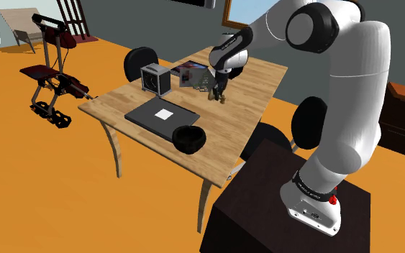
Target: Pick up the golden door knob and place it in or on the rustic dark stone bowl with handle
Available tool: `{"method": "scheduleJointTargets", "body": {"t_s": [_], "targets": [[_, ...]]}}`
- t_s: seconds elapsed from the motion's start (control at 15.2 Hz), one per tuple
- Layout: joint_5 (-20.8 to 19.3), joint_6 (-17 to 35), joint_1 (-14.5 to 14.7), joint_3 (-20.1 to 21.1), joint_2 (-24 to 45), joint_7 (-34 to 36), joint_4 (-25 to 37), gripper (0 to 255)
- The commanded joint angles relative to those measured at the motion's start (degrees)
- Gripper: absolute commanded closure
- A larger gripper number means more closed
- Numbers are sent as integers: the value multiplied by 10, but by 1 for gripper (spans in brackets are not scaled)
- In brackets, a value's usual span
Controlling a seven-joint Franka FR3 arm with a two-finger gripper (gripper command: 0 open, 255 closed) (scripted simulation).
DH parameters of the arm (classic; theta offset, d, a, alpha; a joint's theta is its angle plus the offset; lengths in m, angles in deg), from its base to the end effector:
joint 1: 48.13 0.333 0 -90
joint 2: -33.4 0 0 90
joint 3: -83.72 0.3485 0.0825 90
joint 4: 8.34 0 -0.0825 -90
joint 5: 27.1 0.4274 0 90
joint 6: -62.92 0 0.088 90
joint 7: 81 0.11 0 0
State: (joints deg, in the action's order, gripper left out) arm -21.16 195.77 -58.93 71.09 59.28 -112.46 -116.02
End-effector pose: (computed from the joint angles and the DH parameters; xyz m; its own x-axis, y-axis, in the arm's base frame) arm 0.6284 -0.2605 0.2714 0.9958 0.0908 -0.0092 0.0909 -0.9957 0.0174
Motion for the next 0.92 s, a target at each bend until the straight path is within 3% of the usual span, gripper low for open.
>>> {"method": "scheduleJointTargets", "body": {"t_s": [0.0,0.86], "targets": [[-3,-11,1,-2,-10,1,1,255],[-21,-74,15,-7,-69,22,6,255]]}}
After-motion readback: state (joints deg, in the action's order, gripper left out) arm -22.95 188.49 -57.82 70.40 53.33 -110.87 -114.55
